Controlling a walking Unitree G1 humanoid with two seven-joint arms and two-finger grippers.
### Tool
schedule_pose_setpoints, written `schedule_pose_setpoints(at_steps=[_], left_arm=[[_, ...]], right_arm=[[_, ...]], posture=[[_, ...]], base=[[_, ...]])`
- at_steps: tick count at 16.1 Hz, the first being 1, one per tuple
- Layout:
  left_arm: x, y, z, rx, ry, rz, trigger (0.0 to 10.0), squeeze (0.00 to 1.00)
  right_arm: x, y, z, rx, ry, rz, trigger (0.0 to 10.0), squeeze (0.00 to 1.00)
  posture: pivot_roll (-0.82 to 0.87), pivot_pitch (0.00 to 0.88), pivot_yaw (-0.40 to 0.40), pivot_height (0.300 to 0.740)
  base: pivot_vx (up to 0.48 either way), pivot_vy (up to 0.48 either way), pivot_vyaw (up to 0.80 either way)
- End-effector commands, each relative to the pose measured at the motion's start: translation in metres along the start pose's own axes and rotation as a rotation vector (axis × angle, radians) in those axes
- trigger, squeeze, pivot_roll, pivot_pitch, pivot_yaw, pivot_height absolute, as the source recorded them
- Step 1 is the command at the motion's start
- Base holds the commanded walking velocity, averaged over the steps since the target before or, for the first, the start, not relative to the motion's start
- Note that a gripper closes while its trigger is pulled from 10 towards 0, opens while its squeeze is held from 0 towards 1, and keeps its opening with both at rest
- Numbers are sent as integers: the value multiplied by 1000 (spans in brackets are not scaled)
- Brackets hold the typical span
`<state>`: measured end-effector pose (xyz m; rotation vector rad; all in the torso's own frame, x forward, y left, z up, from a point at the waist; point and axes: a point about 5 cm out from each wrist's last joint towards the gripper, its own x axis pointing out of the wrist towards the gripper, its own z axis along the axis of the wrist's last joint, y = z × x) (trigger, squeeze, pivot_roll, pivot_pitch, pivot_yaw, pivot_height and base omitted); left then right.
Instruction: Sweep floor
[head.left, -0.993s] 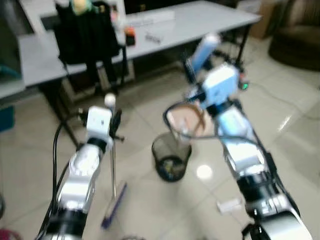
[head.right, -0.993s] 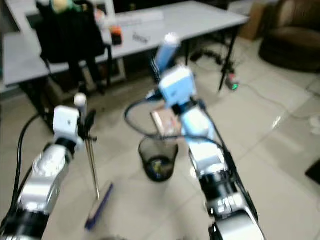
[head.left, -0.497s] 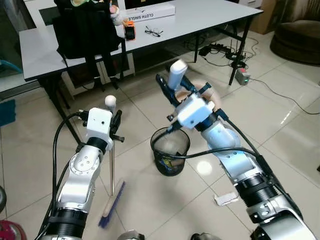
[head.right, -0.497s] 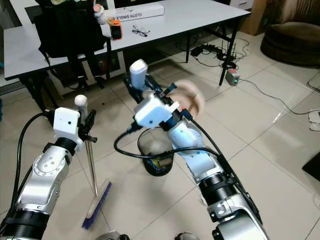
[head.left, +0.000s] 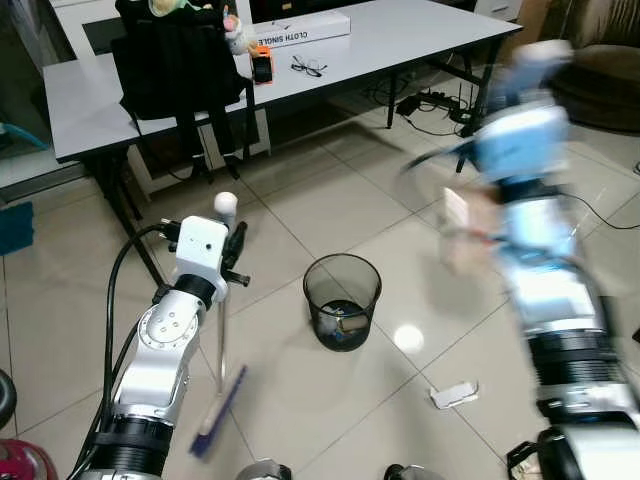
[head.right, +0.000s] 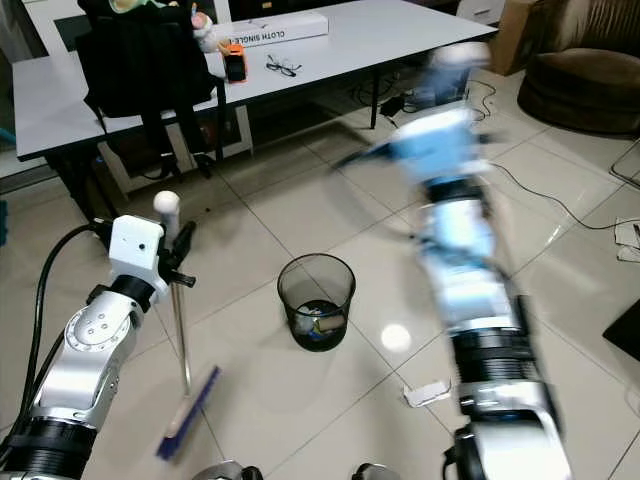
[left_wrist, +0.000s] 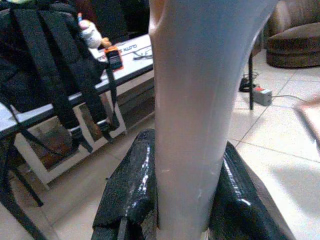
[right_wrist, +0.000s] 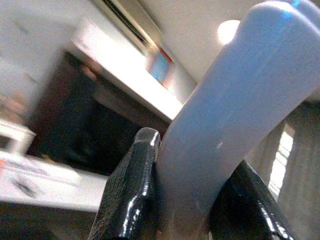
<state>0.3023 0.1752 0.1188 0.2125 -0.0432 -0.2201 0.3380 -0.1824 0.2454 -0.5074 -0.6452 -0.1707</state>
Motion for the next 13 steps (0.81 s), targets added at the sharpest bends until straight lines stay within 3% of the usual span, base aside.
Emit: schedule_pose_setpoints(at_steps=[1, 2, 4, 6, 8, 11, 13], left_arm=[[3, -4, 10, 10, -44, -49, 10000, 0], [3, -6, 10, 6, -45, -62, 10000, 0], [3, -4, 11, 0, -53, -54, 10000, 0], [5, 4, 14, -23, -40, -17, 10000, 0], [7, 12, 17, -7, -42, 13, 10000, 0], [9, 21, 23, -19, -58, 69, 10000, 0], [11, 17, 24, -47, -54, 53, 10000, 0]], right_arm=[[-1, -24, -5, -32, 57, -88, 10000, 0], [-11, -38, -14, -51, 114, -136, 10000, 0], [-30, -42, -27, -24, 215, -153, 10000, 0], [-44, -32, -32, 8, 300, -147, 10000, 0], [-47, -27, -30, -30, 335, -158, 10000, 0], [-51, -16, -31, 51, 387, -105, 10000, 0], [-59, -6, -29, 106, 415, -80, 10000, 0]], posture=[[-37, 53, 71, 740], [-41, 54, 73, 740], [-42, 56, 72, 740], [-39, 59, 70, 740], [-40, 60, 68, 740], [-46, 63, 64, 740], [-49, 67, 65, 740]], base=[[0, 0, -800], [0, 0, -800], [0, 0, -800], [0, 0, -800], [0, 0, -800], [0, 0, -800], [0, 0, -800]])
